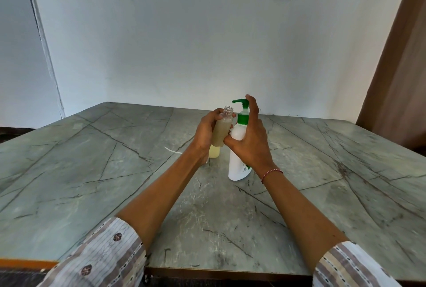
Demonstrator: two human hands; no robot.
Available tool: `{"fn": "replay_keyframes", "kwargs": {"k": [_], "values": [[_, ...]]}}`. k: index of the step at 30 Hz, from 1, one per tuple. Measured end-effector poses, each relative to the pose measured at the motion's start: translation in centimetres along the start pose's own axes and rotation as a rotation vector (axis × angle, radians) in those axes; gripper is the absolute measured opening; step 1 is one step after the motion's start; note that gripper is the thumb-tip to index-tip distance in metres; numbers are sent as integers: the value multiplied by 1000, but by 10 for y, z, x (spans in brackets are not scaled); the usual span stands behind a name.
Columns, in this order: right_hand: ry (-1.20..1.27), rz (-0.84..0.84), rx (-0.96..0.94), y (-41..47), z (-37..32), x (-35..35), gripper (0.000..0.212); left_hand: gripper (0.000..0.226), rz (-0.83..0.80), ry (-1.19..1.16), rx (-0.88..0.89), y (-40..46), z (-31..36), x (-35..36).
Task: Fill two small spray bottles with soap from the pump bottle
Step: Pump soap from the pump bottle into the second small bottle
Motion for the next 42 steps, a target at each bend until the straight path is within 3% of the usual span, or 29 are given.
{"fn": "replay_keyframes", "kwargs": {"k": [17, 24, 28, 35, 38, 42], "values": [[-6, 35, -51, 0, -2, 0, 91, 29, 15, -1, -13, 2, -1, -2], [60, -130, -61, 3, -7, 3, 94, 30, -4, -46, -12, 1, 1, -2], [166, -116, -61, 3, -12, -1, 80, 29, -15, -17, -2, 1, 3, 1], [482, 164, 270, 16, 2, -10, 42, 28, 24, 38, -32, -3, 2, 5], [461, 159, 465, 24, 8, -6, 47, 32, 23, 81, -4, -5, 7, 6], [452, 257, 485, 25, 10, -9, 46, 33, 28, 102, 38, -6, 11, 9]]}}
Point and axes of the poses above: each hand's wrist, its own y-axis towards the middle knuckle, its own x-axis out of the palm, z = x × y, the point moved 8 cm from there along y, towards the middle knuckle, and after that the axes turned 5 degrees about y, right-handed, at the moved point
